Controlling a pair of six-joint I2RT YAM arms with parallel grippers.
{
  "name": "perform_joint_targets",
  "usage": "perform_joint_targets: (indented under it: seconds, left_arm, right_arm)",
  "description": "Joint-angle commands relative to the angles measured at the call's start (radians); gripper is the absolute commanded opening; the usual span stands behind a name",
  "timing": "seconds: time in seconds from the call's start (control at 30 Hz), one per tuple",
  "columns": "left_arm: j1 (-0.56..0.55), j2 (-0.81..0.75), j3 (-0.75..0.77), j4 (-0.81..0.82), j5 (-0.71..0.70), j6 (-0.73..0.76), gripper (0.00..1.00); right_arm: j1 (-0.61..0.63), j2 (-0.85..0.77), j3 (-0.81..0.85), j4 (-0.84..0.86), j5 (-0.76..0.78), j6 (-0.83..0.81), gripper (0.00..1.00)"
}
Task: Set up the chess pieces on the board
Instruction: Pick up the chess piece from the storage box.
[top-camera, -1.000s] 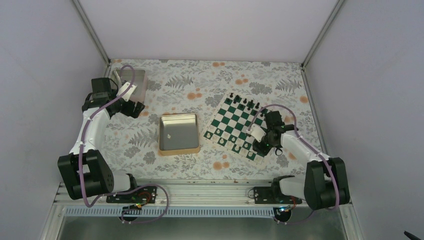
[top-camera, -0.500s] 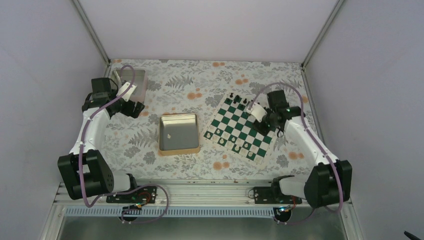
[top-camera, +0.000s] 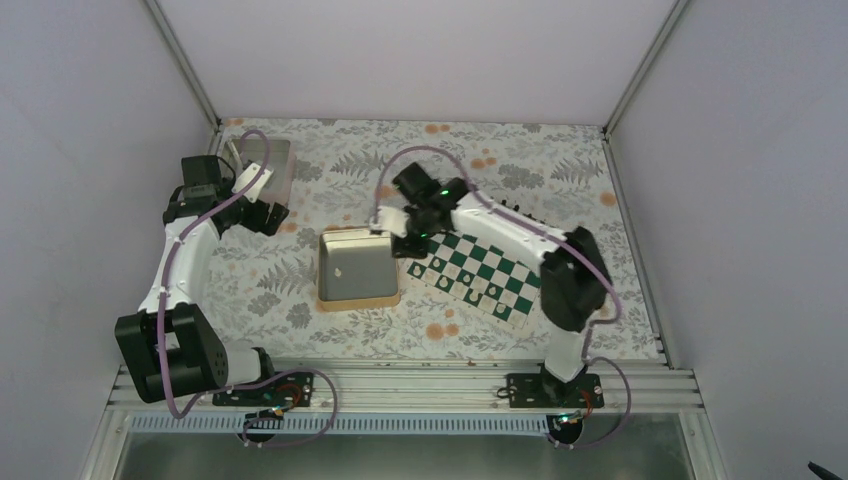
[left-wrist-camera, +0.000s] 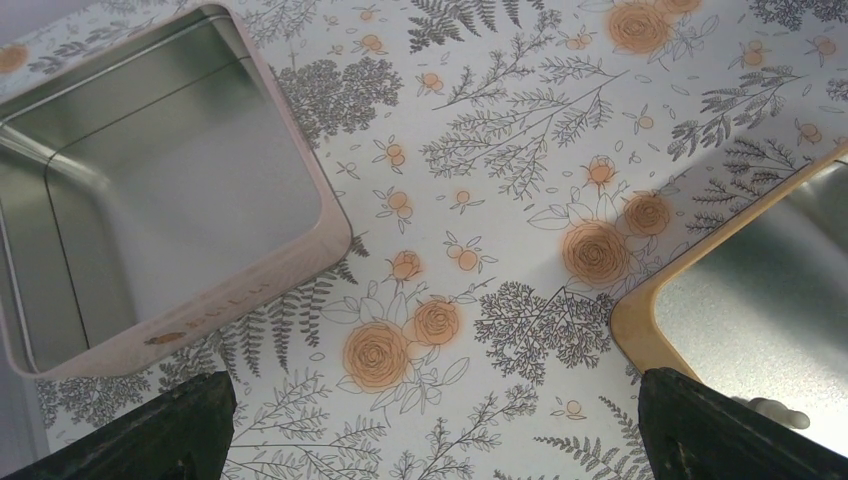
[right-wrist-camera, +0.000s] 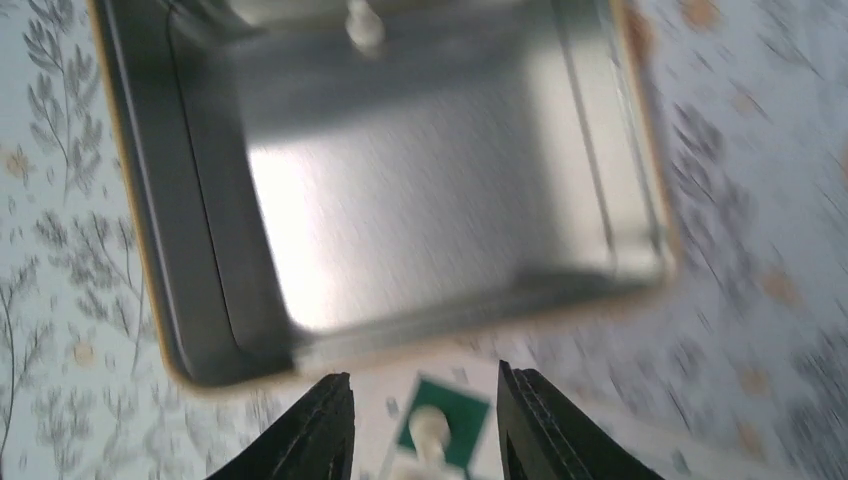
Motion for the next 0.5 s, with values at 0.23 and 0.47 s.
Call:
perform_joint_targets:
  seconds: [0.23,0.47]
  left_arm:
    - [-0.004,-0.03,0.004,0.022,0.027,0.005,1.0]
    - [-0.004,-0.04,0.004,0.024,0.041,0.003,1.0]
  right_arm:
    - [0.185,0.362,0.316,0.118,-0.079,0.077,0.4]
    - [0.207,0.479,0.4,0.145,-0.09,0.102,0.41]
